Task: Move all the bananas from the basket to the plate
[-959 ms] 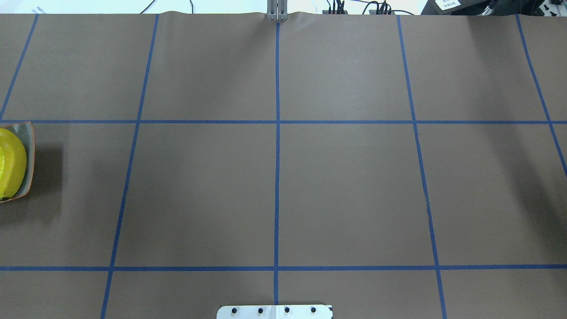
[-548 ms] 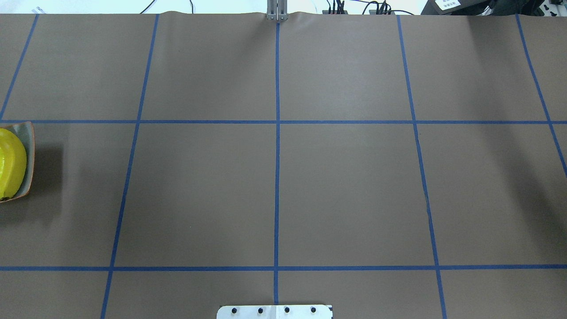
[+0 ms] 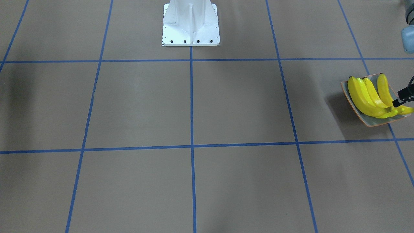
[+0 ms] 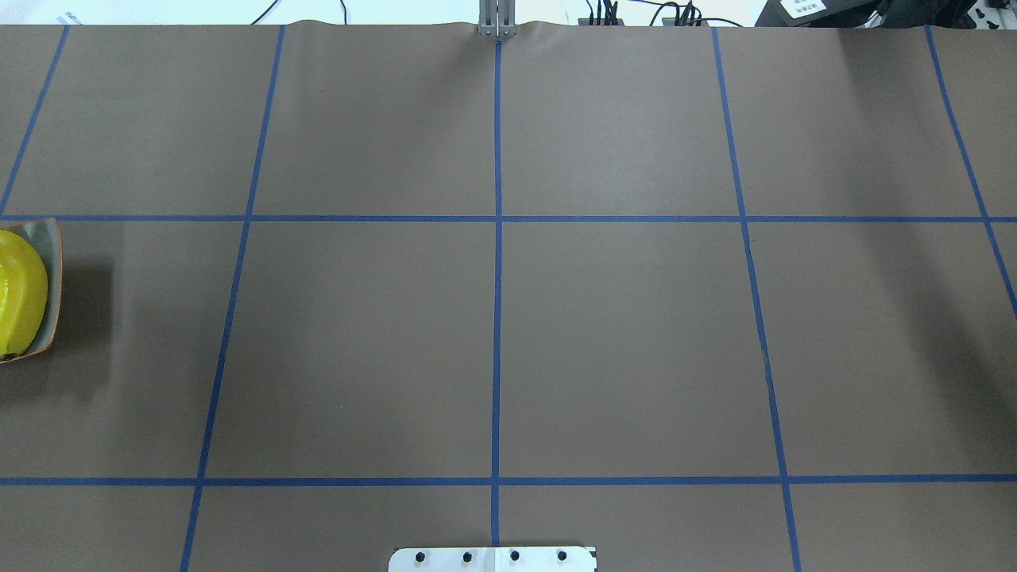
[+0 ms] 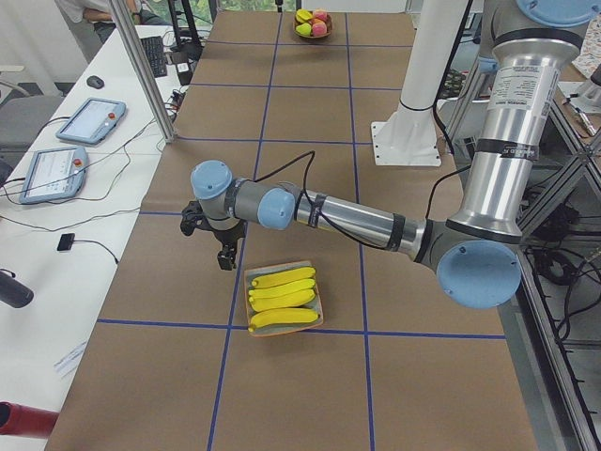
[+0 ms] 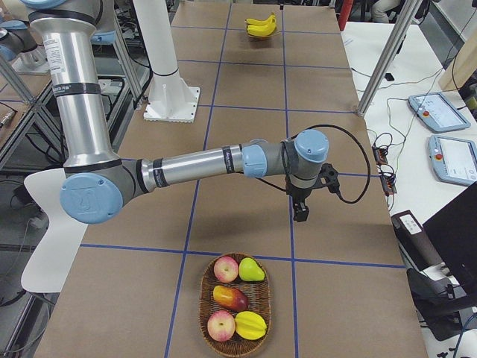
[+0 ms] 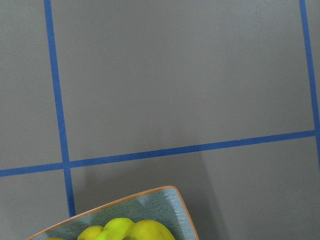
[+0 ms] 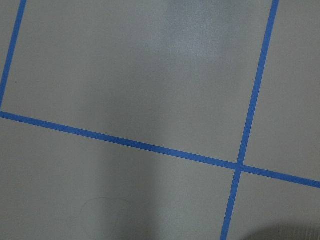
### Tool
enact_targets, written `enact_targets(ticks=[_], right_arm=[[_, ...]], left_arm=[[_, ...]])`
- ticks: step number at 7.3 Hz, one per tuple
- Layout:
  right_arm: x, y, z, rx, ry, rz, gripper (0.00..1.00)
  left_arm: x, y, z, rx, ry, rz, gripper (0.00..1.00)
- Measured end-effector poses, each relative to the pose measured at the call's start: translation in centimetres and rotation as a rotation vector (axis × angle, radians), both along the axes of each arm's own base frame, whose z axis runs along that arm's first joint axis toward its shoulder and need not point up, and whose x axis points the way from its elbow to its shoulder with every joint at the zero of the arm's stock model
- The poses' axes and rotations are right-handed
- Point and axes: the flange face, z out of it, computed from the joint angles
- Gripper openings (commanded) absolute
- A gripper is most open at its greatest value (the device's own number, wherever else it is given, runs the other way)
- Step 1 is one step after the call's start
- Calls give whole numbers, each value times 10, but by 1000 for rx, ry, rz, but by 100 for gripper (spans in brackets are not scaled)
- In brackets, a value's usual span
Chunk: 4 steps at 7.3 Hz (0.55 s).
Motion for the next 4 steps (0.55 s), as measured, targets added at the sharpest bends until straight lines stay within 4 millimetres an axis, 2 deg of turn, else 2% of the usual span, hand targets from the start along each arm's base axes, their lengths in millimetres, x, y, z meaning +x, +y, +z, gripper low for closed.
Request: enact_targets(ticks=[4], right_arm=[[7,7,4,-5,5,11,100]], left_arm=[[0,3,1,0,-1,1,100]])
